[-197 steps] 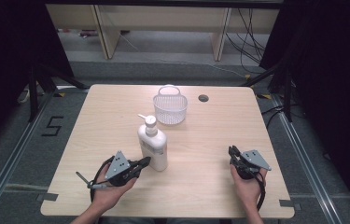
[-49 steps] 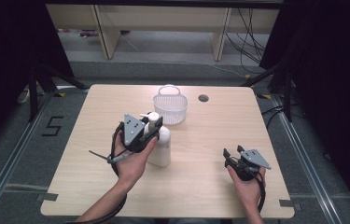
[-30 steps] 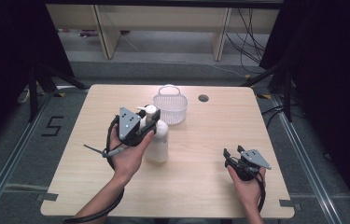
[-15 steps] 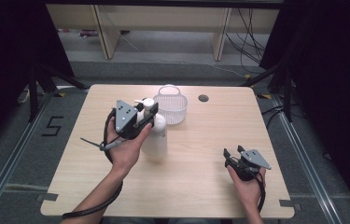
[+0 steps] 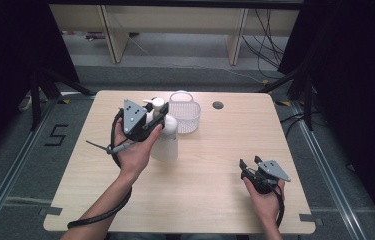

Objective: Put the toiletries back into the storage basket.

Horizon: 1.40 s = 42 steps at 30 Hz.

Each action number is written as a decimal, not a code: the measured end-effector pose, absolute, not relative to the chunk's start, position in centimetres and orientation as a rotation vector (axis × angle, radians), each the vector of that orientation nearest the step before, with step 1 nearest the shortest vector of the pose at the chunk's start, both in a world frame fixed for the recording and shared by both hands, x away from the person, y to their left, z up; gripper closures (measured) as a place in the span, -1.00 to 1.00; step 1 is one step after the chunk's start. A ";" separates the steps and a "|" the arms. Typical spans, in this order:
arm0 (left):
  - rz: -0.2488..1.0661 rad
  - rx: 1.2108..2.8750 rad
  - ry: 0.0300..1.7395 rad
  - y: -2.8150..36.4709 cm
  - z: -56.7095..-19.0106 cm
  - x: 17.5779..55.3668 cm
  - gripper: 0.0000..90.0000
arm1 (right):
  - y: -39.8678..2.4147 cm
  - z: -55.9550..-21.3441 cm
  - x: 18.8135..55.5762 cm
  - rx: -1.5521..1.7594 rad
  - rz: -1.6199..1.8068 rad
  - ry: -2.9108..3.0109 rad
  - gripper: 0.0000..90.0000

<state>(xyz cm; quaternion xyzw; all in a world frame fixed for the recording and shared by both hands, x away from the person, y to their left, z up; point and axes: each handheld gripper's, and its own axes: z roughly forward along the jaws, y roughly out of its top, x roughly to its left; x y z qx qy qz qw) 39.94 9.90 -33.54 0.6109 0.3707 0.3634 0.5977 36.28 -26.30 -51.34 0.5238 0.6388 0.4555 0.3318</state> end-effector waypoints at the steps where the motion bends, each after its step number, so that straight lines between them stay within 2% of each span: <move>1: 0.844 1.417 0.857 9.9 -33.5 40.0 0.32 | -26.6 -51.3 36.4 1.329 1.171 1.680 -0.10; 42: 0.848 1.395 0.856 9.4 -31.8 43.0 0.32 | -26.2 -51.3 36.2 1.375 1.192 1.676 -0.10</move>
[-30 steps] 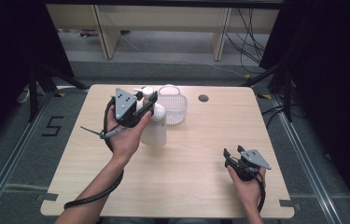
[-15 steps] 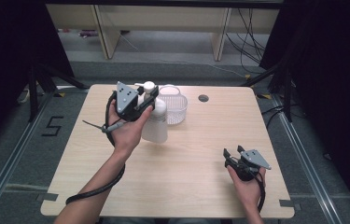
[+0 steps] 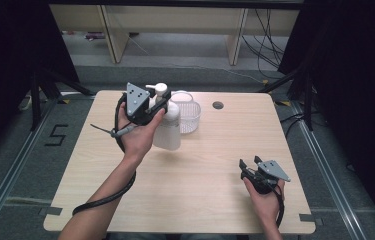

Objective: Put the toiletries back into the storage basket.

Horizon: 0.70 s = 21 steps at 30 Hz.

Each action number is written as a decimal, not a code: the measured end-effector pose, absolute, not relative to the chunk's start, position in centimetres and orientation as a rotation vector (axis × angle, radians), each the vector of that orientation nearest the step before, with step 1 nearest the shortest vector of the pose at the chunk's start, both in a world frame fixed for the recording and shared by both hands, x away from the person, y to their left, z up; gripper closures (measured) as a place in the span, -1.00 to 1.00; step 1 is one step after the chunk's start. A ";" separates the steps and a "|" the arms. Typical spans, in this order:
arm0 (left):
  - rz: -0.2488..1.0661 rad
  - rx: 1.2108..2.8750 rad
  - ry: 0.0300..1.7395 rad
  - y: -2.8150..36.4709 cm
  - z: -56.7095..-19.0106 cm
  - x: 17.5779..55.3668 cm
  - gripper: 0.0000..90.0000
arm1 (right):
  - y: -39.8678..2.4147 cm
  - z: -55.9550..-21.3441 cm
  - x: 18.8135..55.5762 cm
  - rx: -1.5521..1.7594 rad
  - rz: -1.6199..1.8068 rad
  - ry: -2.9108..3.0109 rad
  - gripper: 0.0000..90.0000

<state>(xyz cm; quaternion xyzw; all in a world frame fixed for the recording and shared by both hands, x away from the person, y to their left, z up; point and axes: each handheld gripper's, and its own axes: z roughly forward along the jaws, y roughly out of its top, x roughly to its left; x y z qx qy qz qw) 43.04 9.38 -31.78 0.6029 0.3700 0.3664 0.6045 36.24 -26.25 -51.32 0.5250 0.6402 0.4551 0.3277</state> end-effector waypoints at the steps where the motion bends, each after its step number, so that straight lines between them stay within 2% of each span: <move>1: 0.850 1.392 0.855 9.4 -31.7 43.1 0.32 | -26.5 -51.3 36.4 1.337 1.187 1.695 -0.10; 21: 0.852 1.380 0.869 8.9 -30.9 44.2 0.32 | -26.5 -51.3 36.4 1.342 1.189 1.691 -0.10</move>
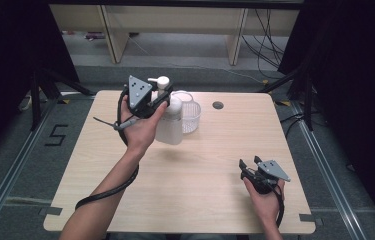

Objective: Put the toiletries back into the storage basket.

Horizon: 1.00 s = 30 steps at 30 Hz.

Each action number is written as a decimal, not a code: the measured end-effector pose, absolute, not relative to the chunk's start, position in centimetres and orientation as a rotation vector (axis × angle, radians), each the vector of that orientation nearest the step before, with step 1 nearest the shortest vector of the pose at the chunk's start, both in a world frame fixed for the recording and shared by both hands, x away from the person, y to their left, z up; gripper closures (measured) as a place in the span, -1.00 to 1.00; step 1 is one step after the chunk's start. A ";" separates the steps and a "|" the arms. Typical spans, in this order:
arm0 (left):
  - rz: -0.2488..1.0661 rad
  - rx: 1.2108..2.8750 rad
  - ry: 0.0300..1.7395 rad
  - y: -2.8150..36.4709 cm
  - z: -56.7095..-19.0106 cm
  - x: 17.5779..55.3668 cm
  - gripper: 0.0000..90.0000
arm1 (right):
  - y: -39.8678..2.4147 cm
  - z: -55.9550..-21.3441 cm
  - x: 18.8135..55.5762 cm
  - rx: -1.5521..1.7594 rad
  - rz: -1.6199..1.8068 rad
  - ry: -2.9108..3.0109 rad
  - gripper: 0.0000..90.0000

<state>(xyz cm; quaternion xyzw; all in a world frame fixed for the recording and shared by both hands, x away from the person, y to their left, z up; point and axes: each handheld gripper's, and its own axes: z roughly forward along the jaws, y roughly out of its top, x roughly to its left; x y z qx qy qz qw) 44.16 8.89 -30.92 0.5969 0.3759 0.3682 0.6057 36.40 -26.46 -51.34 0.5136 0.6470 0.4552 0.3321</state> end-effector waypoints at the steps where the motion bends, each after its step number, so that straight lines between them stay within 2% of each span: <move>1: 0.834 1.374 0.882 8.8 -30.9 44.2 0.32 | -26.5 -51.3 36.4 1.339 1.184 1.693 -0.10; 30: 0.867 1.362 0.868 8.3 -29.7 45.7 0.32 | -26.4 -51.4 36.4 1.353 1.200 1.676 -0.10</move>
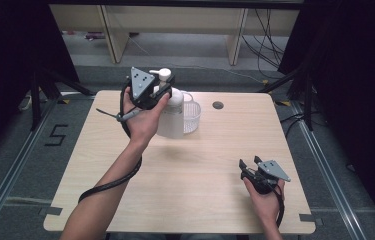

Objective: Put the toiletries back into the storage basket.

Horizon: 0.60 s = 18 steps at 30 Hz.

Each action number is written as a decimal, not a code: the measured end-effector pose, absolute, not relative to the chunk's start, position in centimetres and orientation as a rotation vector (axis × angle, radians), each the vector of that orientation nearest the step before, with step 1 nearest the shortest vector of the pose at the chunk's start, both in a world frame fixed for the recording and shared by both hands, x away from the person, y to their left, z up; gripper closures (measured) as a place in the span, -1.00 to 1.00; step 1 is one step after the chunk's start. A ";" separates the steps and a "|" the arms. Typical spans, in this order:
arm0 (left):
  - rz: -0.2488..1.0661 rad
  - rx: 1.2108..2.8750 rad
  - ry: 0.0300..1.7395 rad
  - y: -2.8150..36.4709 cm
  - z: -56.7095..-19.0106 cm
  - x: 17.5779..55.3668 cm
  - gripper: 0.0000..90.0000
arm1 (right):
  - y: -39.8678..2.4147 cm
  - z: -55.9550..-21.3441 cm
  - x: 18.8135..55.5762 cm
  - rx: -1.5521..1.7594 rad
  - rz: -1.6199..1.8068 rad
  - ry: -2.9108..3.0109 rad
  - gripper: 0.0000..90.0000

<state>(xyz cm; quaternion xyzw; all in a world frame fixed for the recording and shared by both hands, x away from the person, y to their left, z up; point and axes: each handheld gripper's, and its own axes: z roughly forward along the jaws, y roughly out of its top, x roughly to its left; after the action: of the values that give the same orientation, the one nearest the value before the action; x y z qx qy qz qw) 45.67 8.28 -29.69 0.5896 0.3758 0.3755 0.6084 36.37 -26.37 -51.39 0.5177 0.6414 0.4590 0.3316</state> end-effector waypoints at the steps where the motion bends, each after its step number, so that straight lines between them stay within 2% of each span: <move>1: 0.868 1.363 0.868 8.3 -29.6 45.8 0.32 | -26.4 -51.4 36.4 1.352 1.199 1.677 -0.11; 18: 0.862 1.363 0.839 7.8 -29.0 47.1 0.32 | -26.3 -51.3 36.2 1.370 1.203 1.677 -0.10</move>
<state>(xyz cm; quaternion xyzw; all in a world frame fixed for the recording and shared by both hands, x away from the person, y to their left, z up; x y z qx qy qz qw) 47.14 7.80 -29.03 0.5914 0.3642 0.3742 0.6146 36.25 -26.28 -51.35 0.5228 0.6399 0.4592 0.3262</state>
